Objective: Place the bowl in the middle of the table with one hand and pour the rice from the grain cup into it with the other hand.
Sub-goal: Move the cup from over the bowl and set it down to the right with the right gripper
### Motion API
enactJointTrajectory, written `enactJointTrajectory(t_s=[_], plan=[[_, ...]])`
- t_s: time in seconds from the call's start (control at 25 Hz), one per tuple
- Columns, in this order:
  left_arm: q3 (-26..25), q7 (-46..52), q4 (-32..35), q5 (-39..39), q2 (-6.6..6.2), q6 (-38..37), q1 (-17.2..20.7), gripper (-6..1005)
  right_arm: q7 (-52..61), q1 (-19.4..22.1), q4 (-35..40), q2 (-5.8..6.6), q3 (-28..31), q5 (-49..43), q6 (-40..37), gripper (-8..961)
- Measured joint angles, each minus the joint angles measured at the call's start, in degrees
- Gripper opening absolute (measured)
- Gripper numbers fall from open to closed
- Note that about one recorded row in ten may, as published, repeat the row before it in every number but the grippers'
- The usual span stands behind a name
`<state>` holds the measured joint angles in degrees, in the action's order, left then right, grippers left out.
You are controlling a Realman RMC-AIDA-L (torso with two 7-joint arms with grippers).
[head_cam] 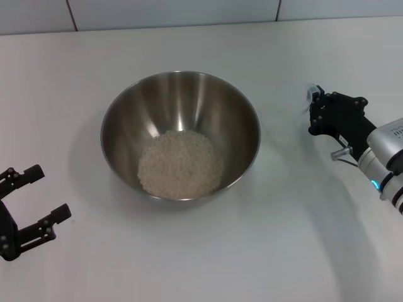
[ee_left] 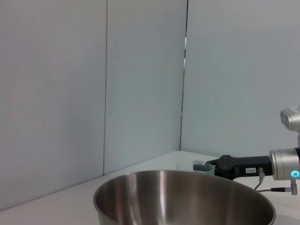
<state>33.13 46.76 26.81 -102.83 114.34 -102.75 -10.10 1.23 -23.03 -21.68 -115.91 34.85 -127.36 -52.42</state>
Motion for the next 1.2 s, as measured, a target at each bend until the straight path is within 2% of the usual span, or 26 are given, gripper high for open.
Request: enactJointTrajectory(t_s=[0.8,1.04,1.2], plan=[[0.0,0.0,0.0,0.34,-0.09,0.01,0.0,823,0.66,-0.44,0.68,-0.2,0.15,-0.69,0.39,48],[0.0,0.0,0.0,0.39,-0.09,0.01,0.0,823,1.51,-0.33,1.15,-0.2,-0.01,-0.7,0.4,253],[-0.02,0.0,0.0,0.45,-0.09,0.0,-0.01,823,2.61,0.39,1.29,-0.21,-0.1,-1.51,0.18,319]])
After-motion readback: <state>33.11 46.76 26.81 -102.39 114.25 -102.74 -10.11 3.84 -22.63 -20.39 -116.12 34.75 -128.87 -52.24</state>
